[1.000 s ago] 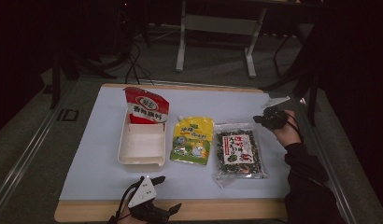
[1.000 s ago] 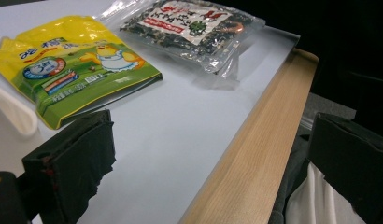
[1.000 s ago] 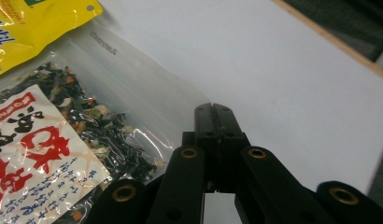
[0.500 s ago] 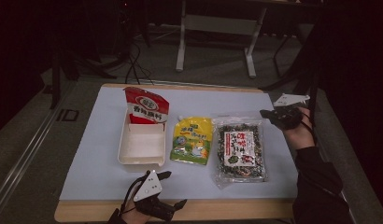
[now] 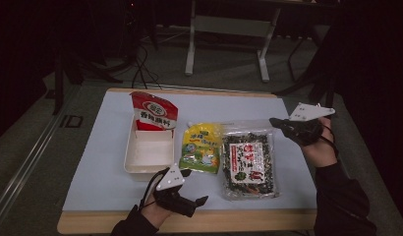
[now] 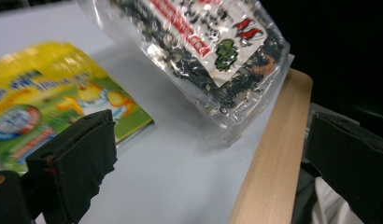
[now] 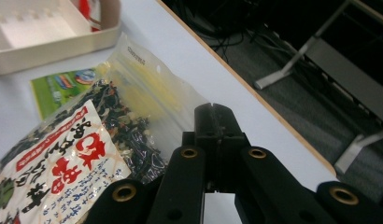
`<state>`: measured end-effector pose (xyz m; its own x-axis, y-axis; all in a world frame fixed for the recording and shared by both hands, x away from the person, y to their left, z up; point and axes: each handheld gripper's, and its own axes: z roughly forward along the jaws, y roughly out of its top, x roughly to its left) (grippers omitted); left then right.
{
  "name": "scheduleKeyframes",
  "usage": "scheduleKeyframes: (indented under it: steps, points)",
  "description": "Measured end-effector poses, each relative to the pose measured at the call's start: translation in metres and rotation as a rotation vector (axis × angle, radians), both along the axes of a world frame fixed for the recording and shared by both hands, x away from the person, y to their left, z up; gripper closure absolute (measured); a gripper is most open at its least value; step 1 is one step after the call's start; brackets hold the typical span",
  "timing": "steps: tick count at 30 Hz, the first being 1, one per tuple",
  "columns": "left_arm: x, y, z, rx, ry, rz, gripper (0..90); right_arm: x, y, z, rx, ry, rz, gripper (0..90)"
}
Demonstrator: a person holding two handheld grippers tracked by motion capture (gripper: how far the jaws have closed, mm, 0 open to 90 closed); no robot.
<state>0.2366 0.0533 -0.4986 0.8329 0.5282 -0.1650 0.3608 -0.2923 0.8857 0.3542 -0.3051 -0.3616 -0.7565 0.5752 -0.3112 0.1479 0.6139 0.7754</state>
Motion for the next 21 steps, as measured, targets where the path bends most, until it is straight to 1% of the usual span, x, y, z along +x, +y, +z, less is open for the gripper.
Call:
scheduleKeyframes:
  steps: [1,2,3,4,5,6,8,9,11,12,13,15,16,17,18,19,20,21]
  points:
    - [0.004,-0.004,-0.001,-0.022,0.015,-0.033,3.3,-0.004,0.001,0.003,0.008,-0.007,0.012,90.0]
    - [0.01,-0.012,-0.003,-0.01,0.028,-0.036,3.3,-0.01,0.002,0.007,0.011,-0.016,0.025,90.0]
    - [0.014,-0.015,-0.004,-0.014,0.039,-0.054,3.3,-0.013,0.003,0.009,0.016,-0.023,0.031,90.0]
    - [0.014,-0.015,-0.004,-0.014,0.039,-0.054,3.4,-0.015,0.003,0.011,0.017,-0.025,0.038,90.0]
    - [0.02,-0.022,-0.007,0.004,0.047,-0.06,3.4,-0.018,0.004,0.013,0.015,-0.034,0.041,90.0]
    - [0.023,-0.025,-0.008,-0.004,0.059,-0.074,3.4,-0.021,0.004,0.015,0.018,-0.04,0.048,90.0]
    - [0.028,-0.029,-0.008,0.006,0.052,-0.065,4.5,-0.026,0.003,0.018,0.029,-0.045,0.061,90.0]
    - [0.031,-0.03,-0.009,-0.003,0.061,-0.071,5.4,-0.029,0.003,0.019,0.033,-0.049,0.067,90.0]
    - [0.038,-0.031,-0.008,-0.009,0.059,-0.058,5.8,-0.034,0.003,0.022,0.046,-0.053,0.083,90.0]
    - [0.038,-0.031,-0.008,-0.009,0.059,-0.058,7.3,-0.034,0.003,0.022,0.046,-0.053,0.083,90.0]
    - [0.045,-0.033,-0.007,-0.012,0.057,-0.051,7.9,-0.039,0.003,0.026,0.05,-0.066,0.097,90.0]
    - [0.052,-0.035,-0.006,-0.023,0.056,-0.064,9.4,-0.044,0.004,0.029,0.057,-0.075,0.109,90.0]
    - [0.056,-0.036,-0.006,-0.017,0.04,-0.062,12.0,-0.046,0.004,0.031,0.06,-0.077,0.116,90.0]
    - [0.059,-0.037,-0.006,-0.032,0.038,-0.077,13.3,-0.048,0.005,0.032,0.062,-0.081,0.123,90.0]
    - [0.059,-0.037,-0.006,-0.032,0.038,-0.077,15.6,-0.048,0.005,0.032,0.062,-0.081,0.123,90.0]
    - [0.066,-0.04,-0.008,-0.061,0.051,-0.099,16.0,-0.051,0.008,0.034,0.06,-0.087,0.135,90.0]
    - [0.068,-0.041,-0.009,-0.079,0.042,-0.12,17.2,-0.053,0.009,0.034,0.059,-0.088,0.141,90.0]
    - [0.068,-0.043,-0.01,-0.092,0.034,-0.138,21.4,-0.054,0.01,0.034,0.057,-0.092,0.145,90.0]
